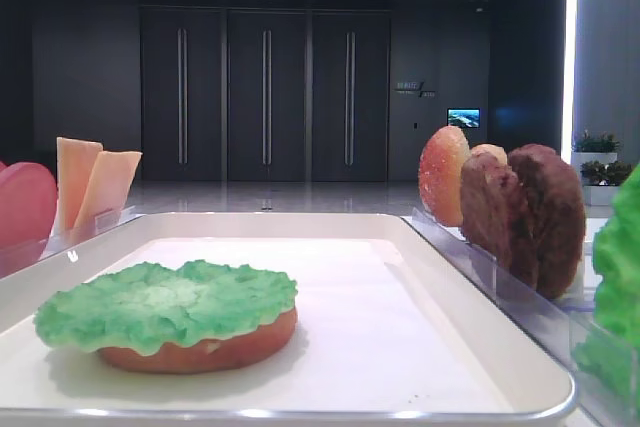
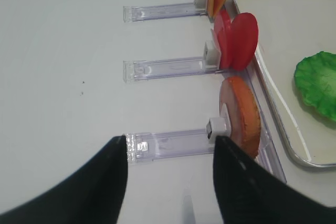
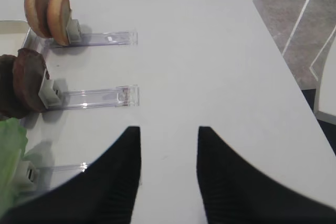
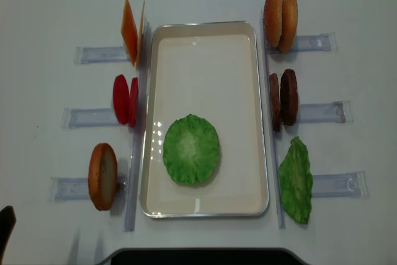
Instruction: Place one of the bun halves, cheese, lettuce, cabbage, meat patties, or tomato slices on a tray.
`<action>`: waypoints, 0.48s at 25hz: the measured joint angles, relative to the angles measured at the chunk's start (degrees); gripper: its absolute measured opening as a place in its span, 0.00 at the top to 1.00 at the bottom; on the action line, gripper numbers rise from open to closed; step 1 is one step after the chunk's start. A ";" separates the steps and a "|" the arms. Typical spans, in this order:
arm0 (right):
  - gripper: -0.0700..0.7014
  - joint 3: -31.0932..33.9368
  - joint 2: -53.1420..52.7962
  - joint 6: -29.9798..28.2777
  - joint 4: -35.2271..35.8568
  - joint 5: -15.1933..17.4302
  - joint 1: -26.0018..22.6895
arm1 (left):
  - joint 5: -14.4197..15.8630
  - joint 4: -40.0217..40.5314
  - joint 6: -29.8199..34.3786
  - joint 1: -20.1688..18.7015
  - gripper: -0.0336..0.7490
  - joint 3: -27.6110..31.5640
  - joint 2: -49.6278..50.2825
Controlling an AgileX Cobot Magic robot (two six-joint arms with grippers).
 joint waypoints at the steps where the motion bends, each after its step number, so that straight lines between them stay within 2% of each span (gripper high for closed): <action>1: 0.59 0.00 0.00 -0.06 -0.12 0.09 0.01 | 0.00 0.00 0.00 0.00 0.44 0.00 0.00; 8: 0.59 0.07 0.00 -0.29 -0.63 0.27 4.63 | 0.00 0.00 0.00 0.00 0.44 0.00 0.00; 12: 0.59 0.13 0.00 -0.29 -0.75 0.46 5.19 | 0.00 0.00 0.00 0.00 0.45 0.00 0.00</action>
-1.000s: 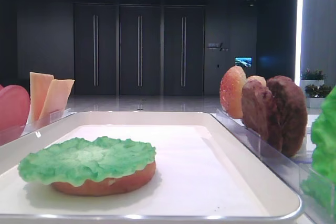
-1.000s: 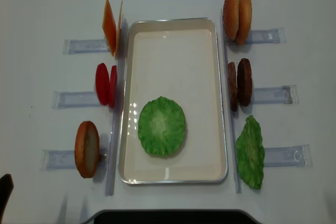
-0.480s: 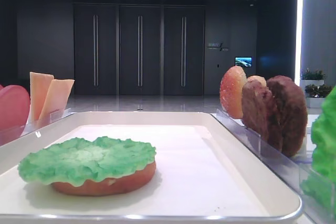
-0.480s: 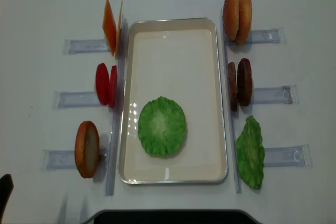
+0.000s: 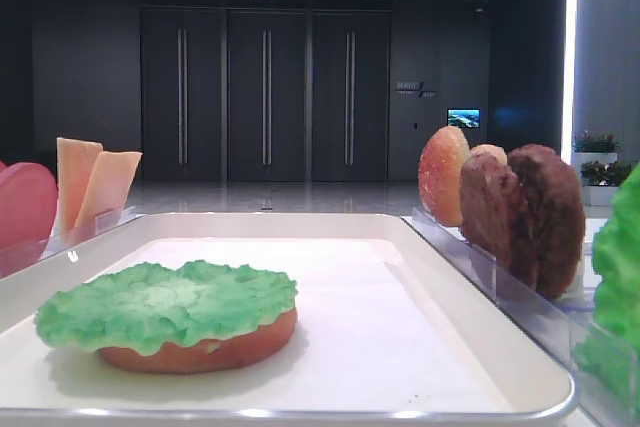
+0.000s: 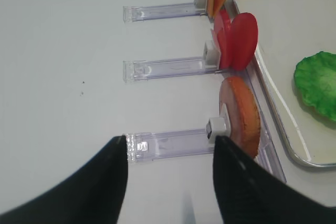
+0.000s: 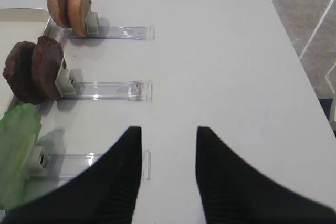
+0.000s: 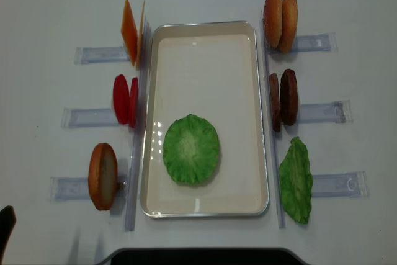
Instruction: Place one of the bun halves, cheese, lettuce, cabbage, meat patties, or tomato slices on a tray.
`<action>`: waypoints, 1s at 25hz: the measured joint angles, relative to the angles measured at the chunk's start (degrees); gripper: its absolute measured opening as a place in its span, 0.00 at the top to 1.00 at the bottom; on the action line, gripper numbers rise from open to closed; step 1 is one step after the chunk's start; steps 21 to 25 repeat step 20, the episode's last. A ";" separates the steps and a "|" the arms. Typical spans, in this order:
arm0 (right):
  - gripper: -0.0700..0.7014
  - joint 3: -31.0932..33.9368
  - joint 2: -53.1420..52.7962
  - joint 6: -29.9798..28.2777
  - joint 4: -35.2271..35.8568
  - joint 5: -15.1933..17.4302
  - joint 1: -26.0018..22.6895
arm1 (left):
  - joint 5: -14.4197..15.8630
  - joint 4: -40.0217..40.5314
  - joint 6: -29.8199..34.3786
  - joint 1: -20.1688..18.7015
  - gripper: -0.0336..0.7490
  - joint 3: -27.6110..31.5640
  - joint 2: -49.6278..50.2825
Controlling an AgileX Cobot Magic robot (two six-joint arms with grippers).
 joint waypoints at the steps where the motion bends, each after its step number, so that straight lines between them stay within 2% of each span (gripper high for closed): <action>1: 0.59 0.27 0.00 0.00 0.00 0.06 0.00 | 0.00 0.00 0.00 0.00 0.45 0.00 0.00; 5: 0.59 1.05 0.00 0.00 -0.05 1.27 0.00 | 0.00 0.00 0.00 0.00 0.46 0.00 0.00; 25: 0.59 1.05 0.00 0.11 -0.05 1.34 0.00 | 0.00 0.00 0.00 0.00 0.46 0.00 0.00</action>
